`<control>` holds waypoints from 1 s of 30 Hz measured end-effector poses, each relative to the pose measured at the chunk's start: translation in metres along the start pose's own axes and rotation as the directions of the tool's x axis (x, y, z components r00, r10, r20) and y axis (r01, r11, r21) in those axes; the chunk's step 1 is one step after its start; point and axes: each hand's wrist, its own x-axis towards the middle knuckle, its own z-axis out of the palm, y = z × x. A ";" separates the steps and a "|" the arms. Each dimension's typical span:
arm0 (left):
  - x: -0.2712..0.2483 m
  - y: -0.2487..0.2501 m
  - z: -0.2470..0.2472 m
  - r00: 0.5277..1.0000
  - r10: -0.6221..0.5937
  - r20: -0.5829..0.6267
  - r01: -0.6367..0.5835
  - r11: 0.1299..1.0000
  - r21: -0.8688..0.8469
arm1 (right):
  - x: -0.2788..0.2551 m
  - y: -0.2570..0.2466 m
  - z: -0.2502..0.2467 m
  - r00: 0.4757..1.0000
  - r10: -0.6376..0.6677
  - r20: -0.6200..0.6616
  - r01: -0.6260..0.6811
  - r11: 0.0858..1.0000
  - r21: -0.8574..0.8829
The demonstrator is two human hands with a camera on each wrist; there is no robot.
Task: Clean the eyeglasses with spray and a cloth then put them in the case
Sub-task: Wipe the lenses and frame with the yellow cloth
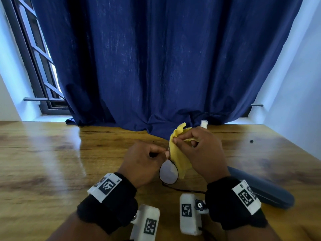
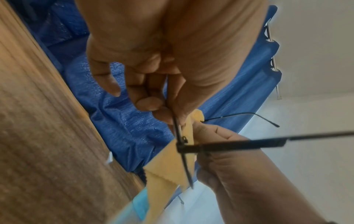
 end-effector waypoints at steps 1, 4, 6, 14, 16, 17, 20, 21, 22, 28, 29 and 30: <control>0.000 0.000 0.001 1.000 0.009 0.003 -0.009 1.000 0.013 | -0.001 -0.003 0.002 1.000 -0.004 0.015 0.004 1.000 0.013; 0.000 0.000 0.001 1.000 0.005 -0.004 -0.005 1.000 0.019 | -0.001 -0.002 0.004 0.999 0.034 -0.011 -0.034 0.999 0.022; 0.000 0.000 0.001 1.000 -0.018 -0.013 0.018 1.000 0.000 | 0.001 0.002 0.002 0.996 0.076 -0.055 -0.077 0.997 -0.027; 0.002 -0.005 -0.005 0.999 -0.032 -0.032 0.032 0.999 0.003 | -0.003 -0.003 0.004 0.986 0.145 0.084 -0.147 0.989 0.013; 0.001 -0.004 -0.001 1.000 -0.002 -0.007 0.002 0.999 0.042 | -0.004 -0.004 0.007 0.988 0.151 0.044 -0.152 0.988 0.024; 0.001 -0.003 0.000 1.000 0.007 -0.003 -0.007 0.999 0.052 | -0.004 -0.004 0.007 0.987 0.161 0.010 -0.162 0.987 0.026; 0.001 -0.003 -0.001 1.000 0.009 -0.020 -0.008 1.000 0.021 | -0.001 -0.002 0.003 0.979 0.183 -0.086 -0.186 0.982 -0.034; 0.002 -0.004 -0.002 0.999 0.004 -0.034 -0.004 1.000 0.009 | 0.000 0.000 0.002 0.979 0.180 -0.098 -0.186 0.981 -0.049; 0.002 -0.005 -0.005 0.999 -0.001 -0.049 0.000 1.000 -0.003 | 0.000 0.001 0.002 0.980 0.177 -0.089 -0.182 0.982 -0.050; 0.004 -0.008 -0.011 0.997 0.034 -0.062 -0.032 0.999 0.035 | -0.004 -0.002 0.009 0.984 0.176 0.003 -0.176 0.983 0.047; 0.004 -0.008 -0.009 0.998 0.042 -0.042 -0.039 0.998 0.057 | -0.004 -0.002 0.009 0.984 0.179 -0.004 -0.179 0.983 0.045; 0.003 -0.006 -0.008 0.999 0.047 -0.019 -0.045 0.996 0.077 | -0.004 -0.002 0.009 0.982 0.188 -0.015 -0.187 0.982 0.037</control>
